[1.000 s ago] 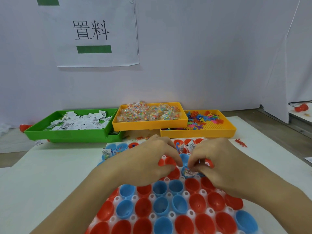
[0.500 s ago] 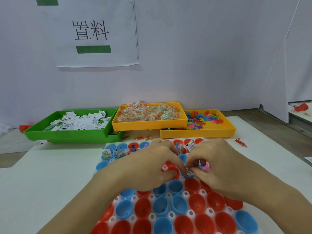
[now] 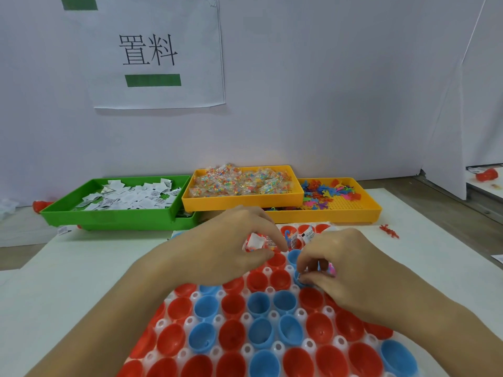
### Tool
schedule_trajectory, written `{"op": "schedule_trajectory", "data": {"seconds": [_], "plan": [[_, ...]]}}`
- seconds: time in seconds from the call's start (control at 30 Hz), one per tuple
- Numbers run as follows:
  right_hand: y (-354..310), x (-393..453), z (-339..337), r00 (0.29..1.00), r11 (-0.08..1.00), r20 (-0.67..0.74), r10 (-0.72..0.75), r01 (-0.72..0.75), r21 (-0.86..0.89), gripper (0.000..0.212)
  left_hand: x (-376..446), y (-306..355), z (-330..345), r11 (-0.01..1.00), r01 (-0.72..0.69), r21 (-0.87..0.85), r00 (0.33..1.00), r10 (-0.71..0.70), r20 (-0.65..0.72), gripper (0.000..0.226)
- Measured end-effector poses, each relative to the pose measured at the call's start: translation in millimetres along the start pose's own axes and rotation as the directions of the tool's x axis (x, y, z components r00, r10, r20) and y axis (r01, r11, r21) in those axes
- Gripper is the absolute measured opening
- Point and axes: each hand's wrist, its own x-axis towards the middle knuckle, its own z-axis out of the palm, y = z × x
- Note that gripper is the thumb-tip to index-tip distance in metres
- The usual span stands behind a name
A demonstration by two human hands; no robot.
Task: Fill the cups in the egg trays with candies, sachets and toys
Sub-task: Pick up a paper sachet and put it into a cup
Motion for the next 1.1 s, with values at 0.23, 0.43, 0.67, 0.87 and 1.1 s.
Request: {"op": "schedule_trajectory", "data": {"seconds": [0.23,0.43,0.67,0.87,1.1], "plan": [[4,0,-2,0.999,1.000,-0.040,-0.008,0.008,-0.010,0.010,-1,-4,-8,1.000,-0.002,-0.020,0.999,0.001,-0.036,0.020],[8,1,5,0.999,1.000,-0.042,-0.012,0.011,-0.021,0.010,1,-6,-7,1.000,-0.007,-0.007,0.998,0.007,-0.056,0.019],[14,-3,-5,0.982,0.995,-0.185,-0.037,0.053,0.079,0.010,-5,-19,-14,0.998,0.035,-0.043,0.986,-0.042,-0.163,0.027],[29,0,-13,0.932,0.955,-0.352,0.082,0.027,0.294,0.016,-31,-65,-5,0.921,0.235,-0.310,0.710,-0.380,-0.593,0.037],[69,6,-10,0.853,0.866,-0.378,0.359,-0.154,0.475,0.022,-73,-120,41,0.646,0.099,-0.757,0.386,-0.726,-0.569,0.037]]}}
